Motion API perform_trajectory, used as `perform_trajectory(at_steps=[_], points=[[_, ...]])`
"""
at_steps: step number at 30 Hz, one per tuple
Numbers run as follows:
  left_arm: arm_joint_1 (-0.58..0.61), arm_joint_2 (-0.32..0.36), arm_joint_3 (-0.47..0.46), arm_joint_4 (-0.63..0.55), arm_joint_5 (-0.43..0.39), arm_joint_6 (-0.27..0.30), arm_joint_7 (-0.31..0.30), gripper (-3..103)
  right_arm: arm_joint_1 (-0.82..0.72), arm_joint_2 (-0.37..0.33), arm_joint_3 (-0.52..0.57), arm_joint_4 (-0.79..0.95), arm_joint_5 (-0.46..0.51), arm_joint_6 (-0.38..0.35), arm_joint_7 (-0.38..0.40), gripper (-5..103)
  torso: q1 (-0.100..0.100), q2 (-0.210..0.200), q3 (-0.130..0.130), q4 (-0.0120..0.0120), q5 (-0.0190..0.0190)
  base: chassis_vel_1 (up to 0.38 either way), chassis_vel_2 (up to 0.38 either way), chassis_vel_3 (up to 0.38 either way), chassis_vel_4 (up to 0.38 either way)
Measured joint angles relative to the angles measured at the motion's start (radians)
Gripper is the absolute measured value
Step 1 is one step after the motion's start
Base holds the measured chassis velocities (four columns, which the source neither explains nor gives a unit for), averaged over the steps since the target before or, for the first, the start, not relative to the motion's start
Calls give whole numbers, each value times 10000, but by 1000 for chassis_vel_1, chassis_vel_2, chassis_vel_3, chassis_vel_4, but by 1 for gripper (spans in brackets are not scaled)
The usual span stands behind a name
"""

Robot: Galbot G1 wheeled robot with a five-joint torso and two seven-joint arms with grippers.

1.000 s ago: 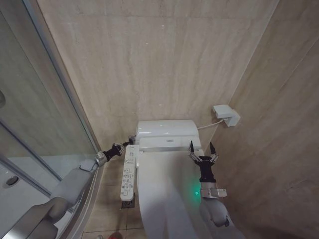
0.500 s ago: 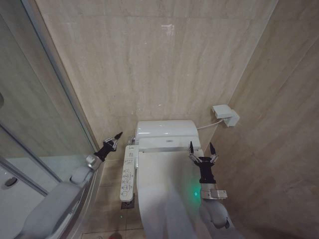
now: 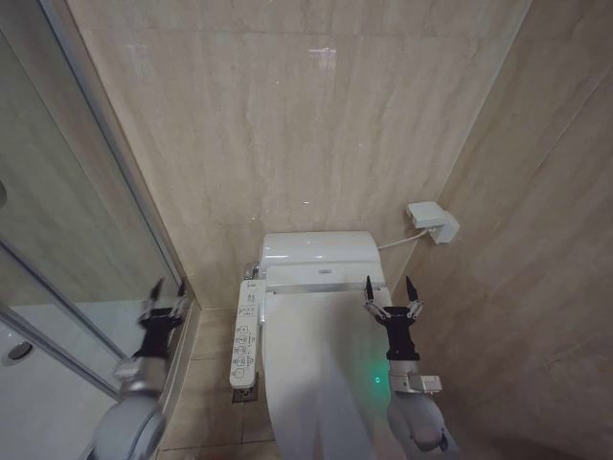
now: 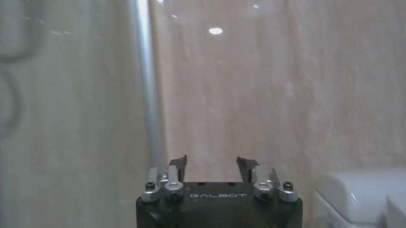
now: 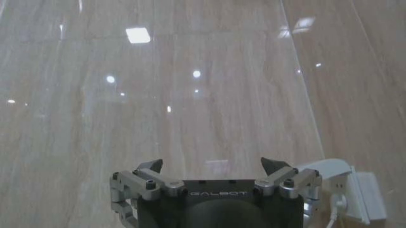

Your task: Open the toilet lid, clean the toilet bowl with a toilet brush, close the toilet lid, and flush.

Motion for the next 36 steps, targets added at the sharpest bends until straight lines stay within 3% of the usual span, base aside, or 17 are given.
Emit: perform_trajectory(at_steps=[1,6,8,9,11,15,16,36], points=[[394,-94,-277,-359,11,35,5,61,-64,8,11,64,-9,20,0,100,0,0,0,1,1,0,0,0,0],[2531,-443,-1287,-2264,341,-65,145,61,-438,78,146,424,2,62,35,100,-2,0,0,13,4,0,0,0,0],[2693,-410,-1318,-2448,513,-208,207,61,-547,119,214,541,29,46,52,100,-2,0,0,6,3,0,0,0,0],[2759,-379,-1369,-2527,665,-383,284,88,-624,152,261,626,52,34,54,100,-2,1,0,-1,-1,0,0,0,0],[2739,-343,-1467,-2557,892,-696,440,88,-738,266,371,761,59,0,51,100,-1,0,1,-2,0,0,0,0,0],[2645,-395,-1456,-2496,911,-792,500,88,-918,361,482,976,147,-75,143,100,2,-2,2,3,-1,0,0,0,0],[2618,-419,-1436,-2444,911,-813,517,100,-990,358,504,1072,226,-85,142,100,3,-2,3,4,0,0,0,0,0],[2475,-468,-1545,-2335,810,-990,656,100,-1486,314,924,1398,475,173,-43,100,-9,3,-3,3,0,121,-117,-113,105]])
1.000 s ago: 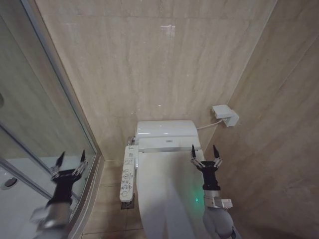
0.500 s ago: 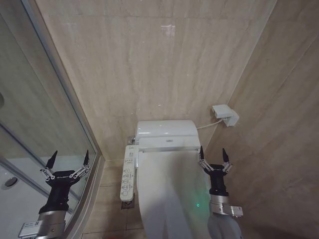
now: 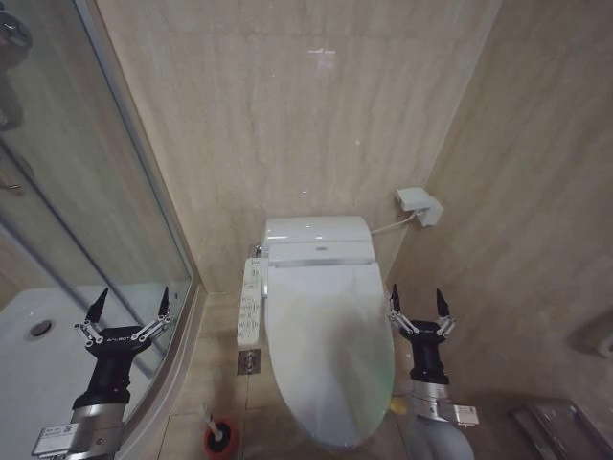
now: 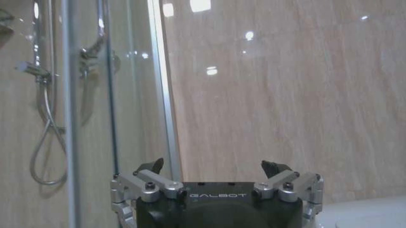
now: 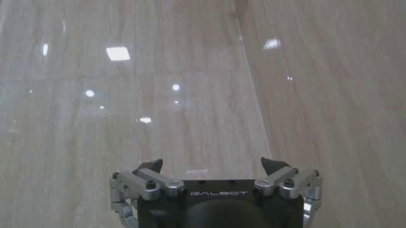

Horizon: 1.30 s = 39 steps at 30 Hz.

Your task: Open the toilet lid, clean the toilet bowl with a toilet brush, close the toilet lid, and flush.

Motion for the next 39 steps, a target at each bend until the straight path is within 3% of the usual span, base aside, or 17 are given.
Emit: perform_trajectory(at_steps=[17,29,32,35,38,39], points=[[-14,-100,-39,-83,-68,-133,49,100,-414,27,93,281,-20,234,-98,100,10,-7,5,1,1,61,-65,-63,74],[-188,-130,12,168,-145,-137,67,100,-379,-2,146,94,-23,314,-98,100,8,-4,4,-1,-6,274,-286,-268,269],[-237,-134,24,244,-145,-134,70,100,-347,-6,151,42,-22,317,-92,100,11,-6,6,3,8,380,-339,-341,315],[-324,-130,36,378,-150,-128,72,100,-274,-1,156,-59,-19,322,-82,100,8,-4,5,2,-7,359,-371,-359,345],[-389,-128,65,509,-172,-123,74,100,-211,1,150,-161,-10,355,-76,100,8,-5,5,3,11,395,-350,-359,350],[-432,-136,99,610,-178,-122,75,100,-195,1,142,-193,-6,368,-69,100,1,0,0,-5,-5,320,-333,-310,319]])
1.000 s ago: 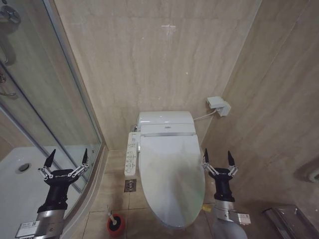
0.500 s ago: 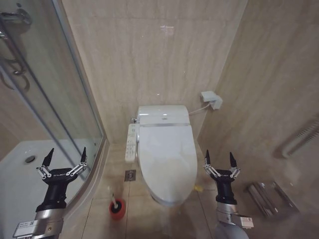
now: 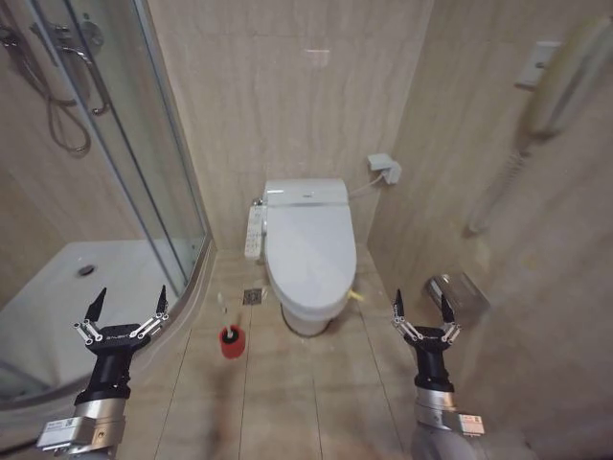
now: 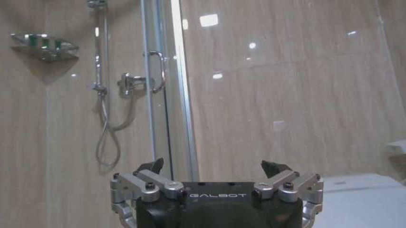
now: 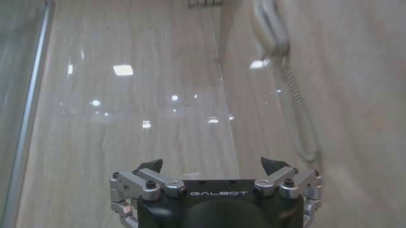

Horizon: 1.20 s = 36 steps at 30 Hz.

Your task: Open the toilet lid, clean the toilet bowl with a toilet brush, close the toilet lid, and flush.

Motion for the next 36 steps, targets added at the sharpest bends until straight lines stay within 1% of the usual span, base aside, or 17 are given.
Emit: perform_trajectory(at_steps=[2,3,4,5,6,7,8,9,10,12,15,17,20,23,26,31,36], points=[[-27,-12,28,77,-2,0,-1,100,21,0,-9,-20,0,5,6,100,-1,1,0,3,-7,262,-297,-310,319],[-48,-32,65,145,-5,1,-4,100,38,0,-24,-41,7,5,10,100,0,0,1,12,0,262,-297,-240,266],[-74,-57,110,198,-6,0,-7,100,53,0,-41,-53,16,5,15,100,-1,1,1,6,14,166,-186,-240,127],[-89,-77,142,230,-13,5,-22,100,67,-2,-54,-53,17,5,31,100,-2,1,0,9,9,166,-26,-138,127],[-117,-115,180,265,-71,59,-70,100,81,-7,-70,-52,17,-8,85,100,1,0,2,5,-7,54,-26,-55,62],[-117,-115,180,265,-71,59,-70,100,81,-7,-70,-52,17,-8,85,100,1,0,2,5,-7,54,-26,-55,62],[-146,-136,186,268,-139,104,-102,100,86,-9,-82,-47,13,-42,169,100,3,-1,3,-3,0,-8,0,-55,-28],[-173,-156,188,267,-240,148,-150,100,93,-9,-99,-36,-49,-113,274,100,6,-3,4,3,12,0,0,0,0],[-194,-179,189,270,-336,204,-202,100,95,-12,-118,-16,-104,-176,357,100,12,-5,8,6,8,-92,15,88,-75],[-210,-206,190,278,-391,257,-246,100,95,-19,-133,16,-125,-207,396,100,17,-7,9,3,-2,-86,30,88,-75],[-196,-308,192,278,-459,273,-303,100,76,-33,-173,63,-128,-229,409,100,18,-8,9,9,7,-84,81,102,-41],[-137,-479,196,262,-457,221,-310,100,11,-37,-224,169,-128,-238,413,100,20,-8,10,8,1,-52,36,49,-24],[-70,-656,205,230,-430,136,-310,100,-60,-36,-255,271,-149,-256,422,100,14,-8,6,6,5,0,0,0,0],[13,-896,241,213,-355,34,-292,100,-168,-44,-265,442,-326,-432,584,100,7,-6,4,5,3,0,0,0,0],[163,-1219,250,157,-344,-147,-125,100,-297,-137,-260,552,-482,-573,660,100,6,-5,4,5,4,17,-5,-6,9],[241,-1391,235,203,-462,-340,114,100,-313,-185,-292,562,-452,-585,516,100,8,-5,4,6,4,0,0,0,0],[244,-1394,233,209,-472,-348,126,100,-314,-186,-293,563,-436,-583,496,100,8,-5,5,6,4,0,0,0,0]])
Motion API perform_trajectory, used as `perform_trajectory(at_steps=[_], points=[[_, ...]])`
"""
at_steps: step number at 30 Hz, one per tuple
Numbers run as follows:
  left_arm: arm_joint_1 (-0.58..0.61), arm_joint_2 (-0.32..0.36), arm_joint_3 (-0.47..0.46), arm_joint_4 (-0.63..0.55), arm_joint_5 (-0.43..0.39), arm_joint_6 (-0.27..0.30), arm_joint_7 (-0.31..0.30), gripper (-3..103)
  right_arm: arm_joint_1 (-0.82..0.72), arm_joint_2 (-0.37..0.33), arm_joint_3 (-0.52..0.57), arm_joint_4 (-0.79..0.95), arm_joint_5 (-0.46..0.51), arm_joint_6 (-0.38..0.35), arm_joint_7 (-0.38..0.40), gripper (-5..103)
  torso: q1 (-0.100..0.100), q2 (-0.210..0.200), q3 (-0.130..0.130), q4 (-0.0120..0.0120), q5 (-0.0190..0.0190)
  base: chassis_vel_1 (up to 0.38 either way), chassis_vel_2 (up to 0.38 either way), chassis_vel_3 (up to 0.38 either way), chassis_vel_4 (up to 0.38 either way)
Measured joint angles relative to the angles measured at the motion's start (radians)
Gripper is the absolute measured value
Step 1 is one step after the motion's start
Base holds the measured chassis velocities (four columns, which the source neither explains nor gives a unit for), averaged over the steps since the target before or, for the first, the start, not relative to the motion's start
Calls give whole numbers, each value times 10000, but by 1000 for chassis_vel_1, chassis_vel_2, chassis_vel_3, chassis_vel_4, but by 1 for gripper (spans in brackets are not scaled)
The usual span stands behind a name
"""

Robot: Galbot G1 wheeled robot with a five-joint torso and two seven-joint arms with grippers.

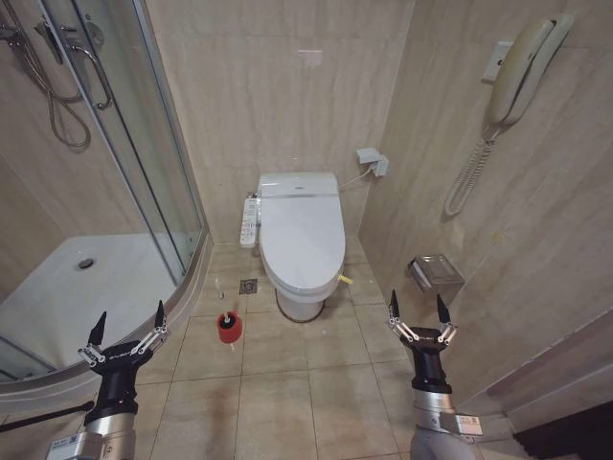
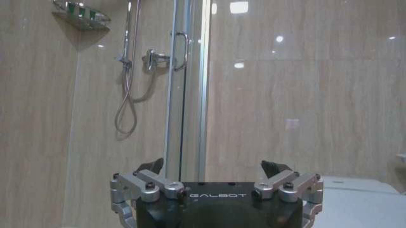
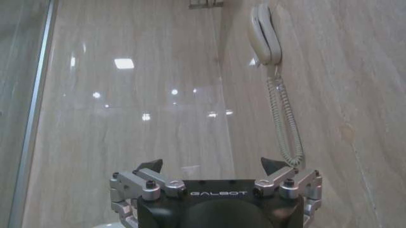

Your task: Open the toilet lid, clean the toilet bowl with a toilet brush, close the toilet lid, and flush.

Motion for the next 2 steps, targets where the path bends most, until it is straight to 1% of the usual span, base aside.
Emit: perform_trajectory(at_steps=[2], points=[[0,2,-3,2,-2,-1,1,100,0,0,0,0,6,1,-4,100,0,0,0,0,0,0,0,0,0]])
